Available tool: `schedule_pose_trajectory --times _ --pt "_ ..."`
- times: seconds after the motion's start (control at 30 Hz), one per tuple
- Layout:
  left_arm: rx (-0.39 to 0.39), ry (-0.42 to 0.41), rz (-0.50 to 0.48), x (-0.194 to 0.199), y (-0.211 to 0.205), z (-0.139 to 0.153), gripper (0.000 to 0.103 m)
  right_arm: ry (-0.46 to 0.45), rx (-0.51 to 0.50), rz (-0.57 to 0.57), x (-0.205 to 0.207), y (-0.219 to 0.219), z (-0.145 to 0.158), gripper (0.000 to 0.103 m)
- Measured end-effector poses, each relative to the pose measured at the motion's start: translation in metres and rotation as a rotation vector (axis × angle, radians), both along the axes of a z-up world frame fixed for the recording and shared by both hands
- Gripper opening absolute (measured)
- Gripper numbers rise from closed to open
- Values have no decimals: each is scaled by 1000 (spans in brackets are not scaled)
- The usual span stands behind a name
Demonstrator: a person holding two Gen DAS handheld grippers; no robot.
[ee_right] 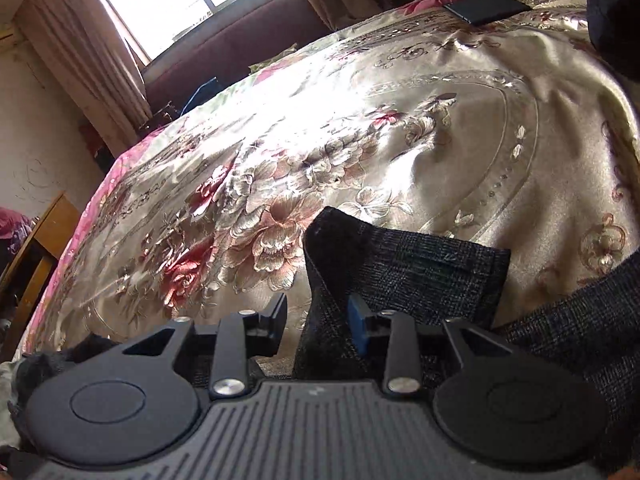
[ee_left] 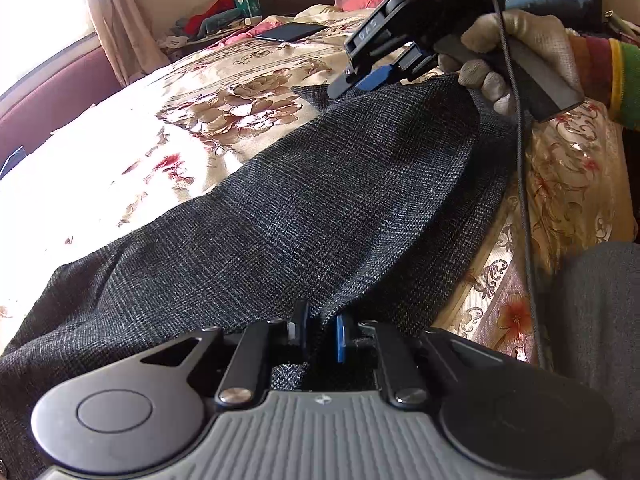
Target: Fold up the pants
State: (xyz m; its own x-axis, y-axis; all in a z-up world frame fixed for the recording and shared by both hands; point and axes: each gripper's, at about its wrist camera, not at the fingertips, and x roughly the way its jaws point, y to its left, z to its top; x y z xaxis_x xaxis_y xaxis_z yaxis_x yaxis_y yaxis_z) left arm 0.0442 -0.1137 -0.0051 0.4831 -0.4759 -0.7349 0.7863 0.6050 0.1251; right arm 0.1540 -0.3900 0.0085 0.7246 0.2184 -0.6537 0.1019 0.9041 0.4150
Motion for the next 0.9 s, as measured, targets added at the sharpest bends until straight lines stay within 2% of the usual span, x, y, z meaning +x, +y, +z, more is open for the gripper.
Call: schedule_pose_trajectory --times 0.03,0.07,0.23,0.4,0.5,0.57,0.67,0.73,0.8,0.9 --pt "-1 0 0 0 0 0 27 16 -13 -10 1 2 -2 5" --pt "-2 1 1 0 0 0 27 17 17 -30 -1 -1 -3 5" --pt "-2 -5 -2 -1 1 0 27 -99 150 -173 -40 -33 19 4" --pt "1 -12 5 -3 0 1 27 -270 224 -321 -104 -64 63 3" --pt "-4 -12 17 -4 0 0 27 -405 219 -455 -165 -69 78 3" --pt "-1 -19 16 -5 -1 -1 27 -414 220 -503 -192 -67 68 3" --pt "13 -32 2 -7 -2 -2 27 -271 282 -565 -217 -72 18 3" --pt "27 -37 -5 -8 -4 -2 27 -192 351 -598 -223 -80 -12 8" --pt "40 -41 -10 -8 -7 -1 27 -179 399 -641 -225 -88 -33 9" --pt "56 -48 -10 -10 -10 -1 27 -198 430 -659 -218 -103 -42 13"
